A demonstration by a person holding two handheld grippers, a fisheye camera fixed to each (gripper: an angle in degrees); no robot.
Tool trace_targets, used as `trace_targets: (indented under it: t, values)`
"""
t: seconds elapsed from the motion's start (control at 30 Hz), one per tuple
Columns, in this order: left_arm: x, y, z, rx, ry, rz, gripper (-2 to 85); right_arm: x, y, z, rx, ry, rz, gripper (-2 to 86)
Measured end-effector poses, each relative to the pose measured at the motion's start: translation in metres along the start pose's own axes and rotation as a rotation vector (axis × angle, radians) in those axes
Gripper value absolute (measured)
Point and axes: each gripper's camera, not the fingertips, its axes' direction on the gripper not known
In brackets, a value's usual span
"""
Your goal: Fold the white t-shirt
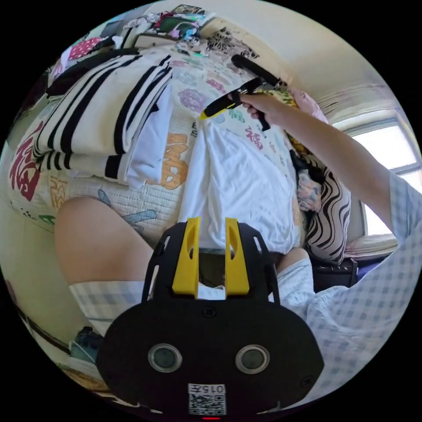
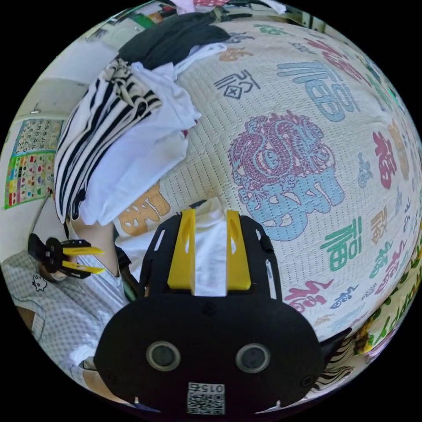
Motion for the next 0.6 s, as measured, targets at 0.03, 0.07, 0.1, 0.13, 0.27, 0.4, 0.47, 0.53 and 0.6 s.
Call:
trace_targets:
  t: [0.03, 0.07, 0.1, 0.13, 0.27, 0.4, 0.47, 0.53, 0.6]
  values:
    - [-0.007, -0.008, 0.006, -0.059, -0.002, -0.019, 10.0, 0.0, -0.004, 0.004, -0.018, 0.0, -0.009, 10.5]
    - [-0.01, -0.011, 0.01, -0.087, 0.002, -0.031, 10.4, 0.001, -0.012, 0.01, -0.046, -0.012, -0.018, 10.6]
    - [-0.017, -0.015, 0.019, -0.142, 0.006, -0.061, 11.3, 0.003, -0.018, 0.015, -0.065, -0.011, -0.017, 10.3]
    - [-0.02, -0.019, 0.032, -0.223, 0.014, -0.075, 12.5, 0.004, -0.021, 0.016, -0.067, -0.007, -0.015, 10.1]
    - [-0.027, -0.027, 0.046, -0.3, -0.021, -0.115, 13.3, 0.009, -0.035, 0.018, -0.105, 0.005, -0.032, 9.0]
    - [-0.023, -0.025, 0.02, -0.148, -0.117, -0.125, 11.6, 0.015, -0.042, 0.014, -0.14, -0.019, -0.045, 8.4]
    - [-0.024, -0.027, 0.034, -0.215, -0.104, -0.12, 11.0, 0.017, -0.043, 0.011, -0.144, -0.014, -0.055, 8.2]
    - [-0.025, -0.032, 0.063, -0.354, -0.054, -0.123, 9.1, 0.018, -0.043, 0.007, -0.143, -0.006, -0.064, 8.0]
    - [-0.02, -0.034, 0.068, -0.345, -0.087, -0.119, 5.1, 0.021, -0.041, 0.0, -0.138, -0.01, -0.06, 7.4]
